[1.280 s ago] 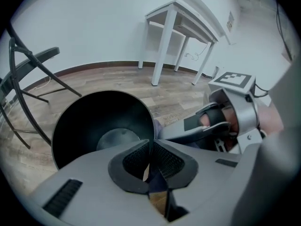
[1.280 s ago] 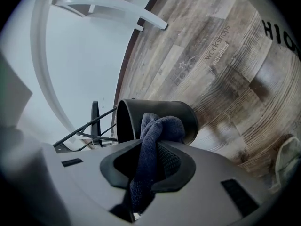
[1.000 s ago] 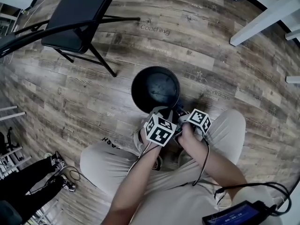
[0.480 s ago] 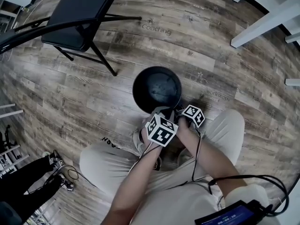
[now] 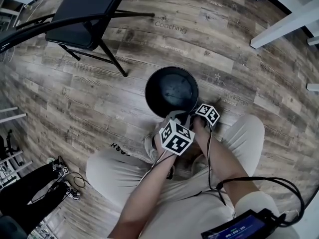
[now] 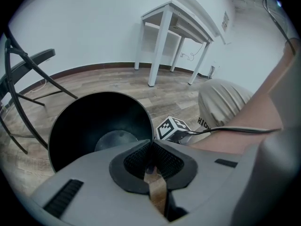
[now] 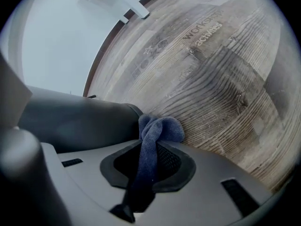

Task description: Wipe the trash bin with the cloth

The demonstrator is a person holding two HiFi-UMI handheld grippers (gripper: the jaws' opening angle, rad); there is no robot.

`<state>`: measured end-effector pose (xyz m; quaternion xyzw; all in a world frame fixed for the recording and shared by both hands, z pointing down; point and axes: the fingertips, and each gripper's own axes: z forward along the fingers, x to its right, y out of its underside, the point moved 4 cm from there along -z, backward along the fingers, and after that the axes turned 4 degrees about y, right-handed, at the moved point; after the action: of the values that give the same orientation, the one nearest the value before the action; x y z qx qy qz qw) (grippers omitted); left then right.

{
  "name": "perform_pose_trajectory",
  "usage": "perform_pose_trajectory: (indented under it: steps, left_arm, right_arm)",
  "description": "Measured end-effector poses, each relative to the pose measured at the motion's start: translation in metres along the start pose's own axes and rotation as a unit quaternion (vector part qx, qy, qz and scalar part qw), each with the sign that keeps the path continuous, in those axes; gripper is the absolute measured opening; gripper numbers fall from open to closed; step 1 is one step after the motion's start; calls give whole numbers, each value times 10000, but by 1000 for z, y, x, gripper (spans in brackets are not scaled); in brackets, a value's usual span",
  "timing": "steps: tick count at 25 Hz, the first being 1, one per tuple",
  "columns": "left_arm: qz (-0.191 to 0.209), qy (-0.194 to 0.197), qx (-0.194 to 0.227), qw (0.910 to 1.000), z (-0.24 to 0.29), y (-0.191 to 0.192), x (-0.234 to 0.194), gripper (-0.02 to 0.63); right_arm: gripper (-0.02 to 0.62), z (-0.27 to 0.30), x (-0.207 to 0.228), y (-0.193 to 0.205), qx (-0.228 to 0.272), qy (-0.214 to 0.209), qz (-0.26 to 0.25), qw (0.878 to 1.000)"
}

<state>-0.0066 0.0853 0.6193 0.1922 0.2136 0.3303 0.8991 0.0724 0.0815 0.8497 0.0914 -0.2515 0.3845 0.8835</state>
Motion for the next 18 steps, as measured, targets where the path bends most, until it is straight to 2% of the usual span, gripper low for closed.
perform_pose_trajectory:
  steps: [6,9,14,18]
  left_arm:
    - [49,1,29,10000,0,0,2,23]
    - [182,-87,6,9998,0,-1,-1,23]
    - [435,-200,-34,9988,-8,-7,2,14]
    - [670,-20,-219,9975,-17,-11,3,22]
  right_arm:
    - [69,10,6,-5,-167,-6,-440,9989]
    - [69,4,-5,-7,-197,174,-409,9988]
    - [69,-34,-21,-3,-393,337,-435,9977]
    - [69,-71,-44,-4,-461,67,-437,9980]
